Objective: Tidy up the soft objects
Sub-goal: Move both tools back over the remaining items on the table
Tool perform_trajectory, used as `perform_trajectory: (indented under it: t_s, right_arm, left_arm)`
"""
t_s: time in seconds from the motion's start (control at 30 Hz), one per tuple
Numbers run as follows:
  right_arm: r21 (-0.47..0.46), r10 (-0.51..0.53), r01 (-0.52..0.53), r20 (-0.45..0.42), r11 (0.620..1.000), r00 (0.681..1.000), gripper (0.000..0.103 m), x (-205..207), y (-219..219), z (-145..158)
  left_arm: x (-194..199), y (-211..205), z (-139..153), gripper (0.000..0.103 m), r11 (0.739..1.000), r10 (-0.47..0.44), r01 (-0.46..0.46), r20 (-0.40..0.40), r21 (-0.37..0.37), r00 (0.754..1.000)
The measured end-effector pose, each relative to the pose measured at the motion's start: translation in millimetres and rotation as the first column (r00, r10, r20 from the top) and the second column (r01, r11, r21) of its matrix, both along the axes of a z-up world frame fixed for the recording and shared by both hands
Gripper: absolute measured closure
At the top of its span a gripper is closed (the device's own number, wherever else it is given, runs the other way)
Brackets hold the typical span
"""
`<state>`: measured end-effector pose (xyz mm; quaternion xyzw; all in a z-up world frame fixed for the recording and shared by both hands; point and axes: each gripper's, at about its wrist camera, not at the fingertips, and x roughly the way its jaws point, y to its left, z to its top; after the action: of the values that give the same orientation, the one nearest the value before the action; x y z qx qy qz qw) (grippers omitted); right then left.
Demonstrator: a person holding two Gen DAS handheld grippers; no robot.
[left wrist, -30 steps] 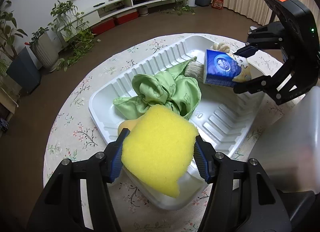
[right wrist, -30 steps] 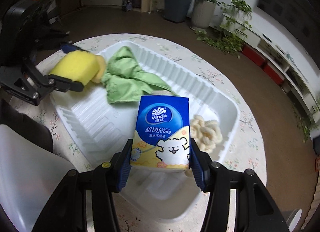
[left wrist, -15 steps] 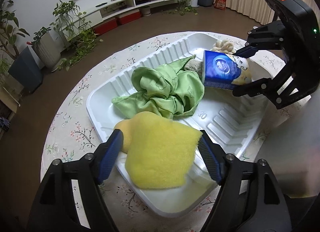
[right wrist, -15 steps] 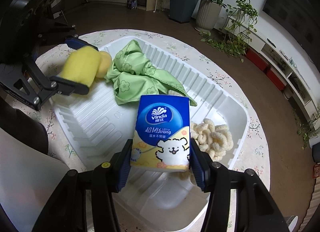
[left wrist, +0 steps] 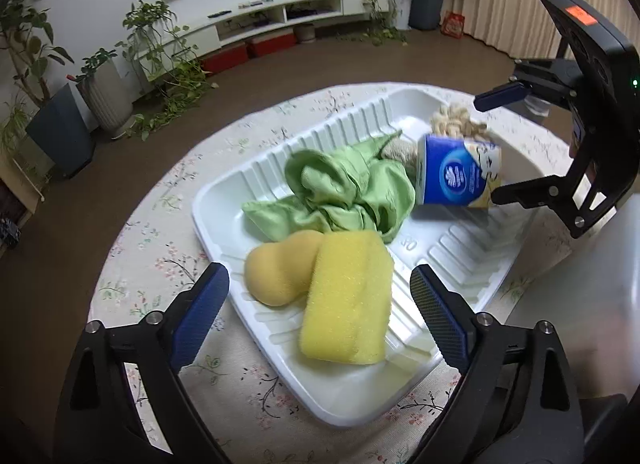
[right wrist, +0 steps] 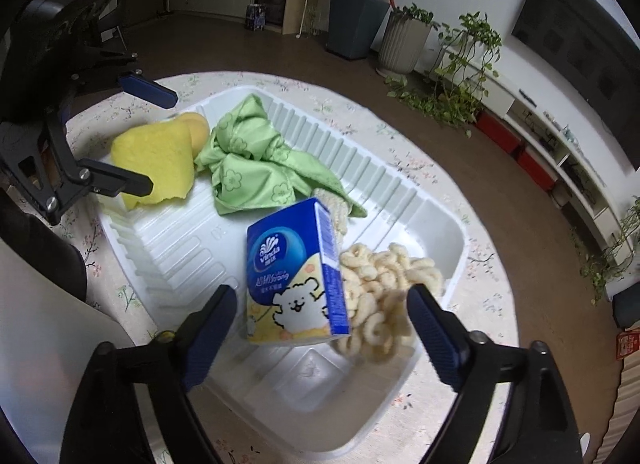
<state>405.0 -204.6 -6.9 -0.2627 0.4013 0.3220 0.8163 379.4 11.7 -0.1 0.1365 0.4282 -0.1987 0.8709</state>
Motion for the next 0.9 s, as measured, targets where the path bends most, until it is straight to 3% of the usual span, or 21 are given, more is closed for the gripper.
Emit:
perform_trajectory:
  t_s: [0.13,0.2,0.4,0.6,0.77,0.9]
  right_arm:
    - [0.022,-0.003,0.002,0.028,1.0,1.0,0.006,-3.2,-7.4,9.8]
    - [0.03,-0.009,0.008,0.036,1.0,0.999,0.001,-4.4,-11.4,14.3]
    - [0.06,-0.052,0.049,0.047,0.997,0.998,0.0,-8.5,-28.9,28.8]
    - [0.114,-0.154,0.143,0.094,0.983,0.984,0.0,-16.0,-58.9,50.1]
    - [0.213,-0.301,0.274,0.102,0.938,0.948,0.0,-29.7,-104.9,68.5]
    - [0.273,-0.397,0.362,0.08,0.891,0.914,0.0,-53.6,-142.4,75.5]
  left_arm:
    - [-4.2,7.0,11.7,0.0,0.999,0.014,-0.013,0.024,-0.035,1.0]
    - [-8.2,12.8,18.0,0.0,0.998,0.031,-0.029,0.043,-0.051,0.999]
    - [-19.3,32.5,33.9,0.0,0.99,0.125,-0.118,0.09,-0.077,0.988]
    - [-46.9,54.0,53.3,0.0,0.969,0.222,-0.201,0.152,-0.141,0.963]
    - [-89.8,71.9,60.9,0.0,0.944,0.301,-0.266,0.177,-0.196,0.937]
    - [-133.5,83.8,52.2,0.0,0.919,0.358,-0.319,0.152,-0.232,0.921]
